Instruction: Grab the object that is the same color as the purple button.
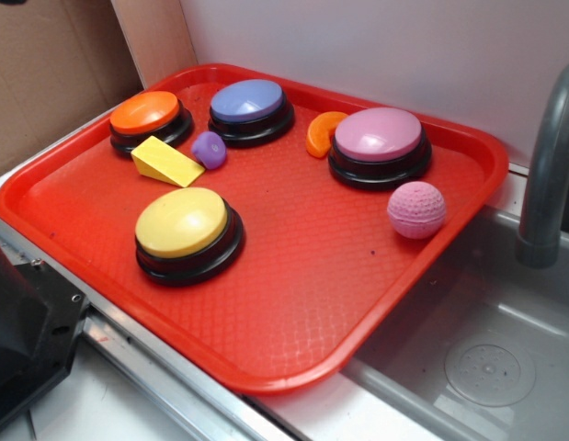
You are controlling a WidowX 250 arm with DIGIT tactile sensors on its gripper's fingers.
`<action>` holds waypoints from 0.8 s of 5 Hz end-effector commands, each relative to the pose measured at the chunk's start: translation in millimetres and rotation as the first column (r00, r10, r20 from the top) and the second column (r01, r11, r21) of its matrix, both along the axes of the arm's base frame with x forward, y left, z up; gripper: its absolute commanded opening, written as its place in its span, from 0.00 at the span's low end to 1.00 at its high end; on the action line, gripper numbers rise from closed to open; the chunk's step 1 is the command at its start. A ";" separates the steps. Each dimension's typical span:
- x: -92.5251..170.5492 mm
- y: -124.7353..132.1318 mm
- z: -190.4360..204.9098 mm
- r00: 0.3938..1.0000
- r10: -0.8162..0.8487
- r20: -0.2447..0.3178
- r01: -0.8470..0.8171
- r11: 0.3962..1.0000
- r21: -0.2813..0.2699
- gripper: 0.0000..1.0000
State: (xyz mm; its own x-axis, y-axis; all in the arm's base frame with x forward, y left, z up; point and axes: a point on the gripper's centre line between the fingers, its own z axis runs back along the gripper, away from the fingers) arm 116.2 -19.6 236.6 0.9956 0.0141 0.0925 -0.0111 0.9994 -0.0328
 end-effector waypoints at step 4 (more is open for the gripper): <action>65.6 22.5 -51.3 0.977 0.186 0.105 -0.188 0.982 0.011 1.00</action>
